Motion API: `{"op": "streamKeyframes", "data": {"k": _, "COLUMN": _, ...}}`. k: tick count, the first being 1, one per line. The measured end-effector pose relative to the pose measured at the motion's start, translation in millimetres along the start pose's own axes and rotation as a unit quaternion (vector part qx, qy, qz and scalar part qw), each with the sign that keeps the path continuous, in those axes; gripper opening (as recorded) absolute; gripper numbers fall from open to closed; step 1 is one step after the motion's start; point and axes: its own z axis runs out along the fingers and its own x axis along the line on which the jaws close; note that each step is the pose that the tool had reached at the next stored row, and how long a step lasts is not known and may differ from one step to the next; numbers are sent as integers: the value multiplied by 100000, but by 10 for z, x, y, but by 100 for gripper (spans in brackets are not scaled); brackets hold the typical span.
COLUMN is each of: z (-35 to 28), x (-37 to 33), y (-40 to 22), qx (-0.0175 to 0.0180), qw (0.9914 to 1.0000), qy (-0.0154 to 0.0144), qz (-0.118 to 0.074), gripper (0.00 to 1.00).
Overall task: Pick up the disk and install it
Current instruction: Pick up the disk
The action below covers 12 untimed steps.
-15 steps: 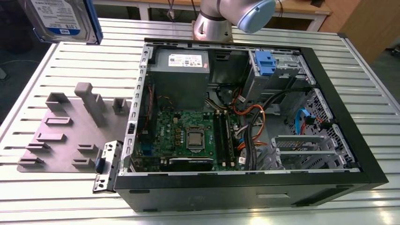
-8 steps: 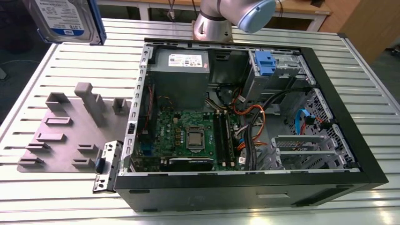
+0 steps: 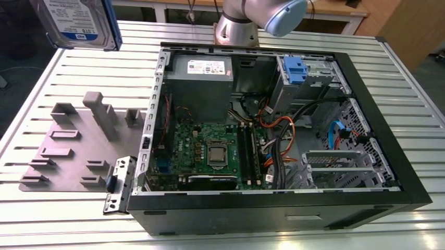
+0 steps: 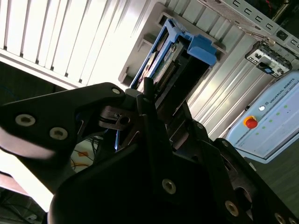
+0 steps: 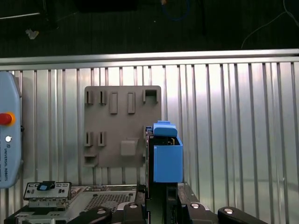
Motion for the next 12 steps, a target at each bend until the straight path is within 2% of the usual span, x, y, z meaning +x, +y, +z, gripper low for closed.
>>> {"op": "streamKeyframes", "data": {"k": 12, "z": 9, "x": -5, "y": -105, "qx": -2, "qw": 100000, "qy": 2, "qz": 1, "gripper": 35}}
